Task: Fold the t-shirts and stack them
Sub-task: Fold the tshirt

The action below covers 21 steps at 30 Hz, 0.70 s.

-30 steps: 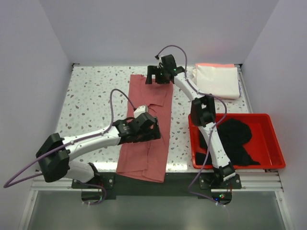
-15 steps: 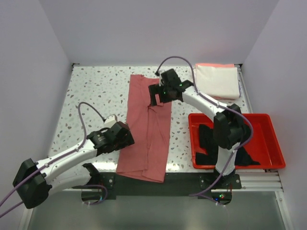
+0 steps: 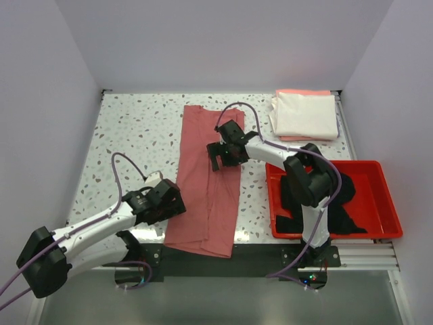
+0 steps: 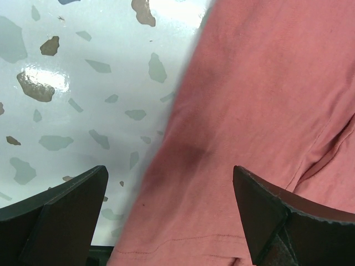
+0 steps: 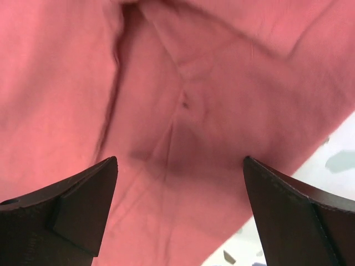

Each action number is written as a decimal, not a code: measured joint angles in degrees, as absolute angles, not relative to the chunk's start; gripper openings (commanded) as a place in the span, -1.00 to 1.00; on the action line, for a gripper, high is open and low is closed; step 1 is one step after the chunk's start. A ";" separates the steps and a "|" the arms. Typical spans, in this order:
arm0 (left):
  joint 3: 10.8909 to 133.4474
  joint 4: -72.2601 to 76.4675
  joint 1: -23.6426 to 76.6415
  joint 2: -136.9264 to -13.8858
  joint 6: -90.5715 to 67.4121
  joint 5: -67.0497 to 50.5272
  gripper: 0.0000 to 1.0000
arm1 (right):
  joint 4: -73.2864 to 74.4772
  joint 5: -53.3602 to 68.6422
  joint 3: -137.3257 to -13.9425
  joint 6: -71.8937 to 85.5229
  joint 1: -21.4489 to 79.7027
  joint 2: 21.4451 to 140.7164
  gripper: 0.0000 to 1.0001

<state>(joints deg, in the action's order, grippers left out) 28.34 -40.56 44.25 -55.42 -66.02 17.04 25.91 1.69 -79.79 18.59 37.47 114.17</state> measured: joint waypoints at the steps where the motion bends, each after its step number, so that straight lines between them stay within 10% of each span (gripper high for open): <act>1: 28.32 -40.47 44.25 -55.59 -66.00 16.82 1.00 | 25.50 1.54 -80.42 18.55 37.41 114.54 0.98; 21: 29.17 -34.09 43.88 -62.72 -63.09 13.72 1.00 | 23.51 2.57 -95.72 16.99 32.67 125.47 0.98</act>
<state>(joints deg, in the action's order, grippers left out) 29.17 -34.09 43.88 -62.72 -63.09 13.72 23.51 2.57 -95.72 16.99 32.67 125.47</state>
